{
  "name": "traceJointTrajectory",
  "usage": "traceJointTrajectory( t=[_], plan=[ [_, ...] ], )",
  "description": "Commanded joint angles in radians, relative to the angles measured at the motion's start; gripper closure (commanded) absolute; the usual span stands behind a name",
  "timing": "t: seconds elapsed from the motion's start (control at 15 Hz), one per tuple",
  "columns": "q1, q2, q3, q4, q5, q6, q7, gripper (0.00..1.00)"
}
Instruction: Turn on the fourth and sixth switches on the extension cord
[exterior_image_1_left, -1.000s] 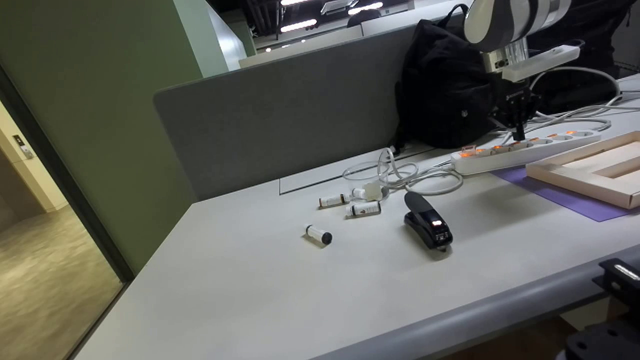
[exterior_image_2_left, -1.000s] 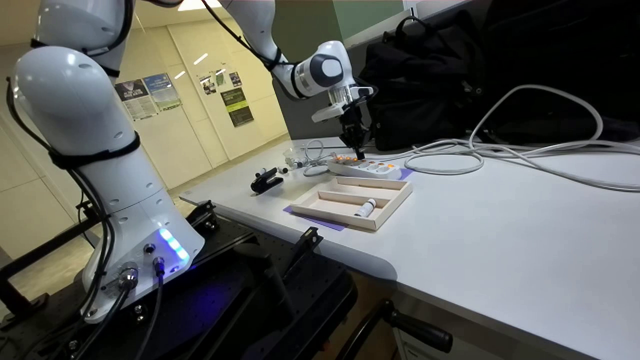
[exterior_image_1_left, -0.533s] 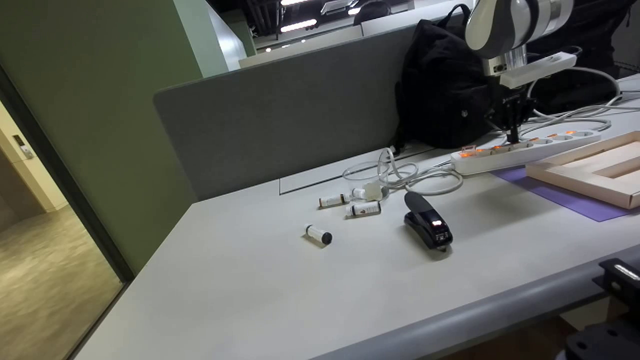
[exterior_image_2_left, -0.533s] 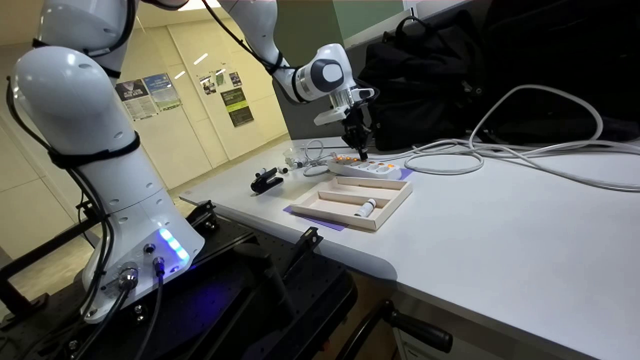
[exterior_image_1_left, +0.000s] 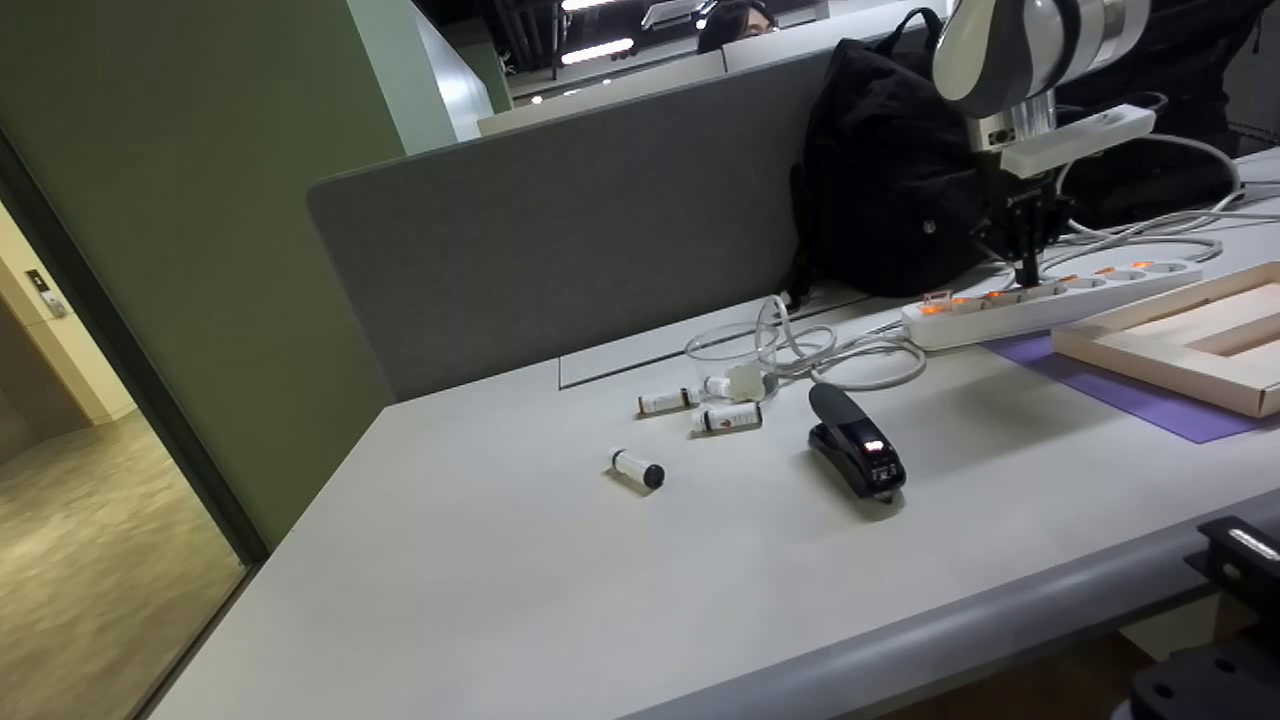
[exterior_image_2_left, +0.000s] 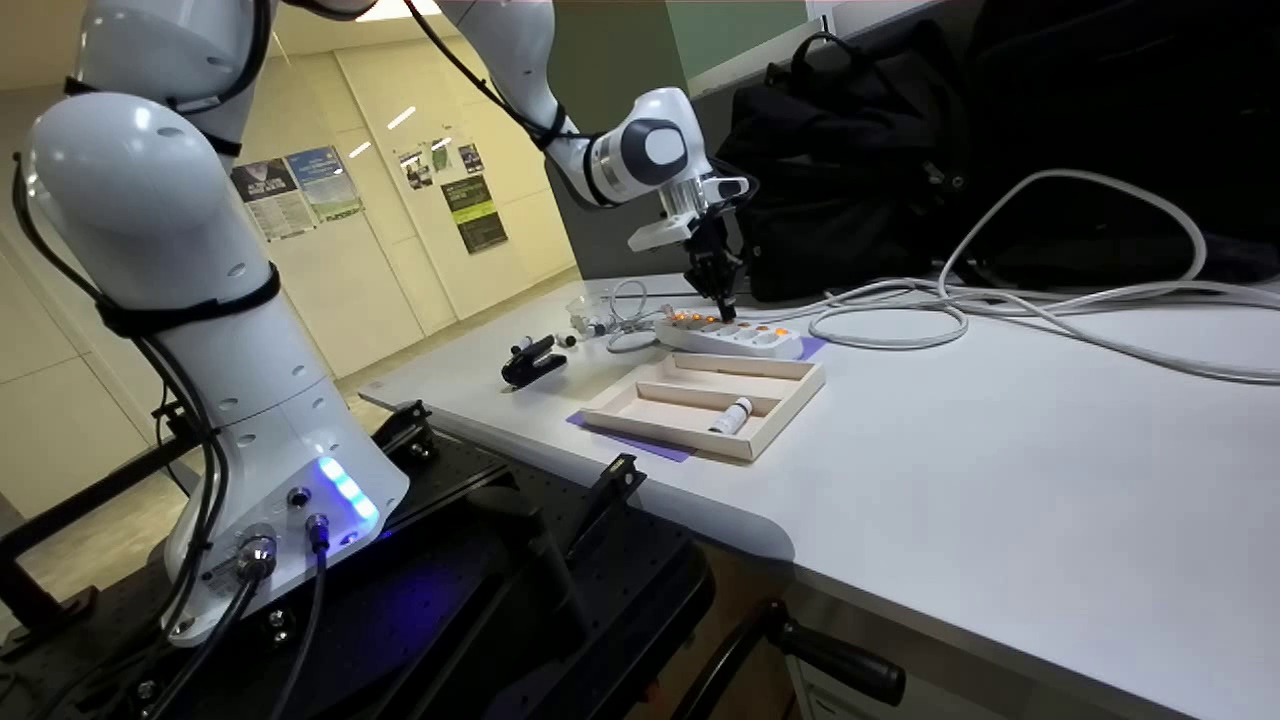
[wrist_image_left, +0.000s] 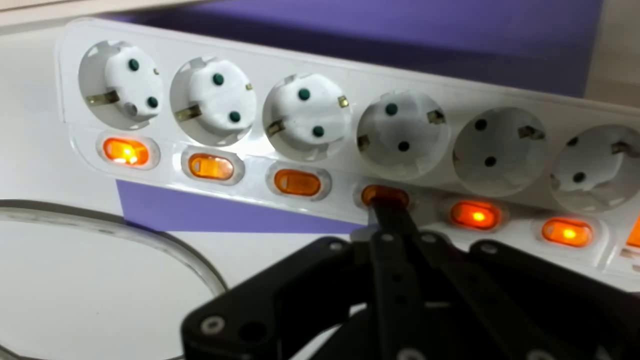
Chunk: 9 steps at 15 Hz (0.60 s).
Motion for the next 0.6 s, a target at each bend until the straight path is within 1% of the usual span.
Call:
traceJointTrajectory(
  t=[0.0,0.53],
  plan=[
    [-0.003,0.012,-0.029,-0.047,0.001,0.025,0.042,1.0],
    [-0.011,-0.01,-0.053,-0.102,0.039,0.059,0.066,1.0]
  ],
)
